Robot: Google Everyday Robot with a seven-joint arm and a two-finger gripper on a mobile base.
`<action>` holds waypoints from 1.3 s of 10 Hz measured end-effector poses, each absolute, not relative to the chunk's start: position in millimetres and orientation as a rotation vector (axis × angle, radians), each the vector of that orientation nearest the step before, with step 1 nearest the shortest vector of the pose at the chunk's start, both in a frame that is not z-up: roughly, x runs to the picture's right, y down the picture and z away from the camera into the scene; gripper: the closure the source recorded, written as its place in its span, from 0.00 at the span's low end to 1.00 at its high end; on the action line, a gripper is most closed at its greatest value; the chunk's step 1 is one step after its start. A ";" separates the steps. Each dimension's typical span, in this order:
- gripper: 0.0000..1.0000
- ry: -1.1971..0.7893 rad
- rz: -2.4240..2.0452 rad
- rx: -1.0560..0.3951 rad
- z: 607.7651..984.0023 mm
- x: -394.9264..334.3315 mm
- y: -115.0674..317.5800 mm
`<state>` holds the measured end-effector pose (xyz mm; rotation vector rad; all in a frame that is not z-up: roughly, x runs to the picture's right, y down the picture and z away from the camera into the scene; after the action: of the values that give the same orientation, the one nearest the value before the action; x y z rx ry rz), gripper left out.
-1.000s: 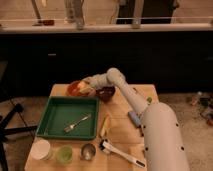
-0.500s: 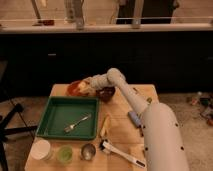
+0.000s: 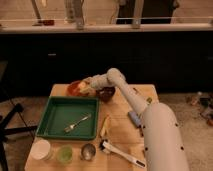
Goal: Place apple in red bowl
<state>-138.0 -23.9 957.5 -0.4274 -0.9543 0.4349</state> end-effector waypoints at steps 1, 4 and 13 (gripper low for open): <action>0.99 -0.954 0.435 -0.427 957.5 -138.1 -23.9; 0.85 -0.955 0.435 -0.428 957.5 -138.3 -23.9; 0.34 -0.954 0.436 -0.429 958.4 -138.2 -22.7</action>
<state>-138.2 -22.7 958.4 -0.4291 -0.9540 0.4357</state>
